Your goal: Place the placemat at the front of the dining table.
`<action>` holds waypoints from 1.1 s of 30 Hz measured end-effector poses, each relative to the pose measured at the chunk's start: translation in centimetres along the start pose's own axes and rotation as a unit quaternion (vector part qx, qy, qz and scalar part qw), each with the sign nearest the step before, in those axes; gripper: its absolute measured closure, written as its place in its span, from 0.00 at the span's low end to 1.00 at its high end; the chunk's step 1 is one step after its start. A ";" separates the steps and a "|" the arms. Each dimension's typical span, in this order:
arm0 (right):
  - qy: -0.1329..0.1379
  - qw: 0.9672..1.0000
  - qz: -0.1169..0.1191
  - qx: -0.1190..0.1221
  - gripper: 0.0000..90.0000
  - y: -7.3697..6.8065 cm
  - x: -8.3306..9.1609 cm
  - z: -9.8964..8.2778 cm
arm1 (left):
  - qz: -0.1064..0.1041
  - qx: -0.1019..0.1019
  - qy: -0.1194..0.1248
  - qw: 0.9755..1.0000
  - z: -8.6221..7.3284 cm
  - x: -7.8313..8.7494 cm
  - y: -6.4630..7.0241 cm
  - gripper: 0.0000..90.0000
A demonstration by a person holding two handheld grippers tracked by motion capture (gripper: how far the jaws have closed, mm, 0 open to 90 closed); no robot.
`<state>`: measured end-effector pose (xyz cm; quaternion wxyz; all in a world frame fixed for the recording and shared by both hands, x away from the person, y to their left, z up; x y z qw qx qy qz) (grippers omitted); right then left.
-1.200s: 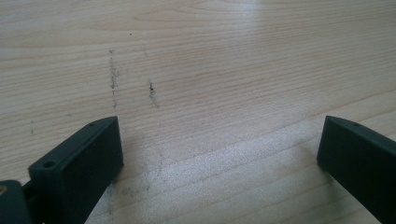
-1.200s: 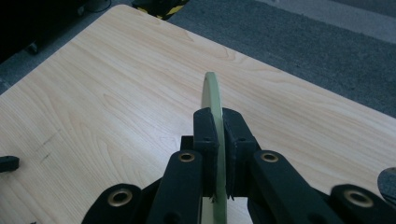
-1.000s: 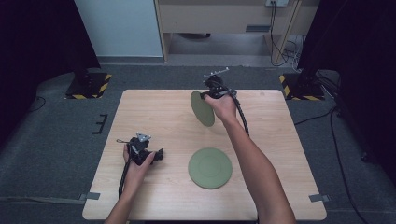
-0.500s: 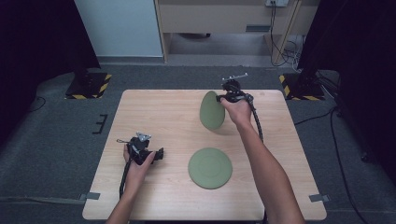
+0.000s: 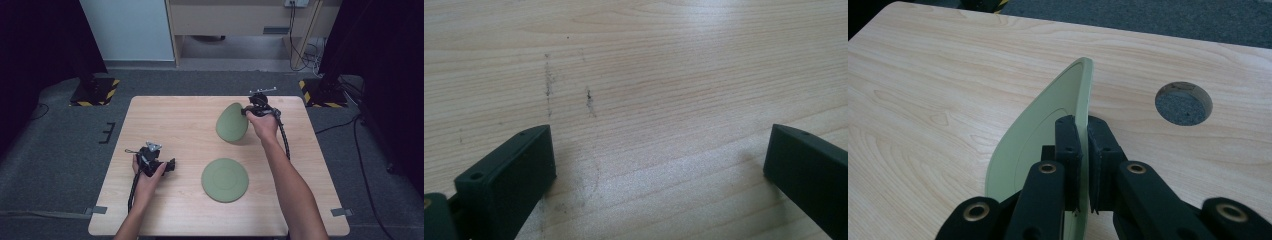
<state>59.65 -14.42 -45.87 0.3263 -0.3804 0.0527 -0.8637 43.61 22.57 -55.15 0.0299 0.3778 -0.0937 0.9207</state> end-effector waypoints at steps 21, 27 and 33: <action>-0.014 1.000 -0.016 -0.014 0.95 2.2 -1.8 -2.0 | 0.000 0.000 0.000 1.000 0.0 0.0 0.0 0.00; -0.012 0.999 -0.028 -0.031 0.94 2.9 -2.2 -2.8 | 0.000 0.000 0.000 1.000 0.0 0.0 0.0 0.00; -0.014 0.998 -0.040 -0.037 0.94 3.2 -2.6 -3.3 | 0.000 0.000 0.000 1.000 0.0 0.0 0.0 0.00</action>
Point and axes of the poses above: each handheld gripper's, and its own axes: x roughly backward along the jaws, z roughly out of its top, y roughly to its right, the point moved 2 cm from there along -x, roughly forward along the jaws, and after that the axes turned 12 degrees about z, right-handed, at the moved point
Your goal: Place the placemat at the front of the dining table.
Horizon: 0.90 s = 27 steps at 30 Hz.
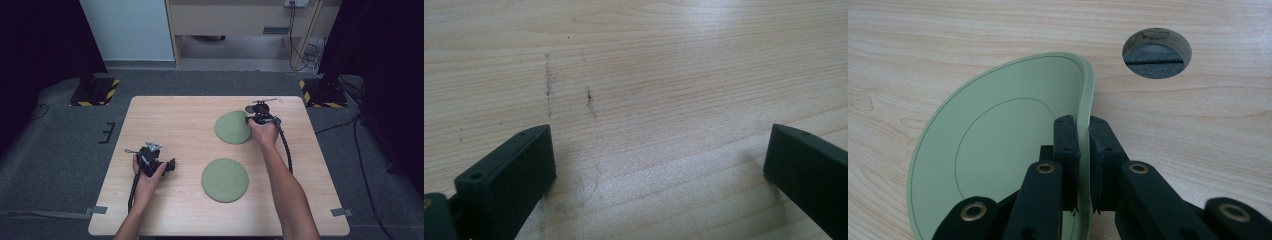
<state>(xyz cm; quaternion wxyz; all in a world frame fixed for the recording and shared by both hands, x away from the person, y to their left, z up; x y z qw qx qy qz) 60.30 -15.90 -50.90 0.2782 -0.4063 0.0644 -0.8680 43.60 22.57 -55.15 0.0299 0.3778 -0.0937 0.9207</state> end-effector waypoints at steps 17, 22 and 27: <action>0.005 0.999 0.004 -0.047 0.87 1.3 -0.2 -1.5 | 0.000 0.000 0.000 1.000 0.0 0.0 0.0 0.00; 0.004 0.999 -0.022 -0.049 0.69 1.5 -0.7 -1.9 | 0.000 0.000 0.000 1.000 0.0 0.0 0.0 0.00; 0.005 0.998 -0.034 -0.055 0.45 1.4 -1.2 -2.1 | 0.000 0.000 0.000 1.000 0.0 0.0 0.0 0.00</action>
Point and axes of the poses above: each handheld gripper's, and its own axes: x roughly backward along the jaws, z roughly out of its top, y roughly to its right, the point moved 2 cm from there along -x, roughly forward along the jaws, and after that the axes turned 12 degrees about z, right-handed, at the moved point
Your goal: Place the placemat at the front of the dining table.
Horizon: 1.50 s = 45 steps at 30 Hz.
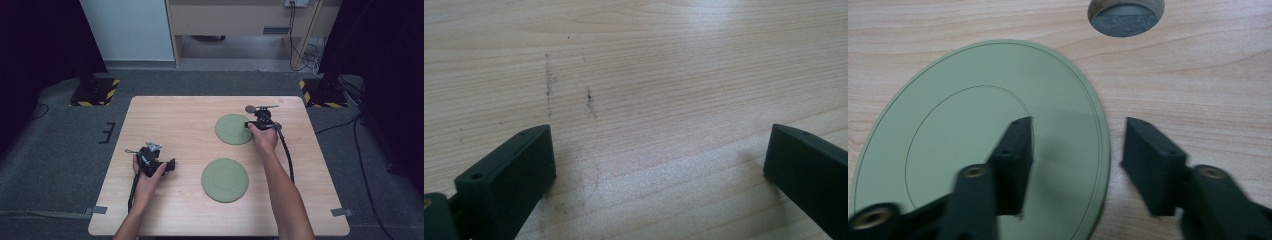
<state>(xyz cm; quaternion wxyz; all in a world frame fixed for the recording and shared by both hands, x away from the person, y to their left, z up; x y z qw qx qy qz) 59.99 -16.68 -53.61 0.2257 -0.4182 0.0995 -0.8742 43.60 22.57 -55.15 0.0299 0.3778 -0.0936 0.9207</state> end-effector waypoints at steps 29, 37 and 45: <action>0.017 0.998 0.021 0.061 0.09 -2.5 7.8 -0.4 | -0.004 -0.004 0.001 1.000 -0.5 0.5 0.1 0.00; 0.033 0.996 0.015 0.079 0.09 -2.6 10.2 -1.5 | -0.003 -0.002 0.001 1.000 -0.5 0.6 0.1 0.00; 0.039 0.995 0.011 0.093 0.09 -1.7 11.9 -2.8 | 0.000 0.000 0.001 1.000 -0.6 0.6 0.1 0.00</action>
Point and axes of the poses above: each handheld gripper's, and its own axes: x roughly backward along the jaws, z roughly out of its top, y roughly to its right, the point moved 2 cm from there along -x, roughly forward along the jaws, and after that the axes turned 12 degrees about z, right-handed, at the moved point
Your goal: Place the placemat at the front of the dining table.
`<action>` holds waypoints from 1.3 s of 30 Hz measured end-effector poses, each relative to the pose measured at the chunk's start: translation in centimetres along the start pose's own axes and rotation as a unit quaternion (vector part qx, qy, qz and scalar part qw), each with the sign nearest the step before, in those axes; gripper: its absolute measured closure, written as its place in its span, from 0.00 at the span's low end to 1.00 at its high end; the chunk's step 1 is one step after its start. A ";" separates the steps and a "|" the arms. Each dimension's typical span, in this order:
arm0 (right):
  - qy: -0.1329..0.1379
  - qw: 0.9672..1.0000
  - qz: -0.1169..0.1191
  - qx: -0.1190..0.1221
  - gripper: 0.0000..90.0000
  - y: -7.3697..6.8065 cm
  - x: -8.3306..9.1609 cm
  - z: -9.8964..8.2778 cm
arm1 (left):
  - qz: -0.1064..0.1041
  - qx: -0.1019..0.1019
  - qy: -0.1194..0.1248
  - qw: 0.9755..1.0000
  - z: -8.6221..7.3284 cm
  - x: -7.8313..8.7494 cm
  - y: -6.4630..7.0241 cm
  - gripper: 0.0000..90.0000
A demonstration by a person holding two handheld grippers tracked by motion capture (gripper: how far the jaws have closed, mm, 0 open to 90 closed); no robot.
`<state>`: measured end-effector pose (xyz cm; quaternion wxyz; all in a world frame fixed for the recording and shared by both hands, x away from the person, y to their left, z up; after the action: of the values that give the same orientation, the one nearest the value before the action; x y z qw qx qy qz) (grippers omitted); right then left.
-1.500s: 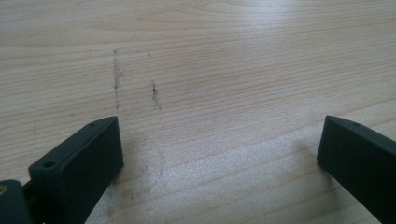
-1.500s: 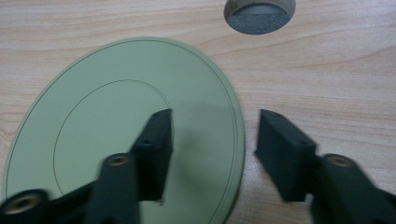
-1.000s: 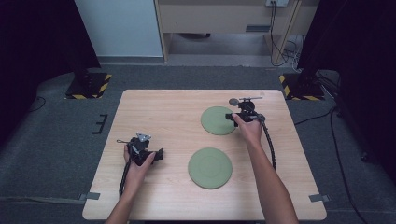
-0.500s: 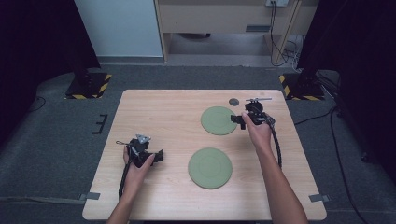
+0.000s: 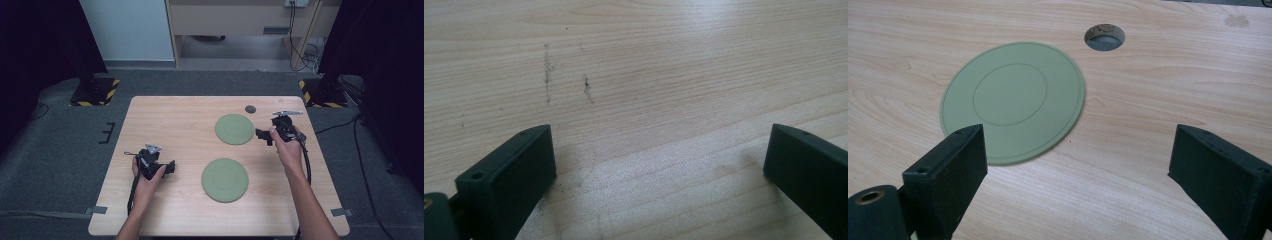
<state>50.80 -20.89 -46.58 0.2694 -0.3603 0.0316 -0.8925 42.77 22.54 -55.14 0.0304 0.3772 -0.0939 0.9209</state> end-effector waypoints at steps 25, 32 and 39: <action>0.007 0.999 0.024 0.026 0.08 -0.9 2.8 -5.9 | 0.001 0.000 0.000 1.000 0.0 0.0 0.0 0.00; 0.001 0.999 0.022 0.042 0.08 -1.3 2.8 -6.9 | 0.001 0.000 0.000 1.000 0.0 0.0 0.0 0.00; 0.002 0.999 0.025 0.037 0.08 -1.2 3.1 -7.7 | 0.001 0.001 0.000 1.000 0.0 0.0 0.0 0.00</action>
<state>43.32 -22.55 -50.02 0.3045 -0.3477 0.0079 -0.8867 42.75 22.53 -55.14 0.0290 0.3770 -0.0938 0.9210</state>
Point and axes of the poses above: each handheld gripper's, and its own axes: x roughly backward along the jaws, z roughly out of its top, y roughly to its right, the point moved 2 cm from there along -x, roughly forward along the jaws, and after that the axes turned 12 degrees about z, right-handed, at the moved point
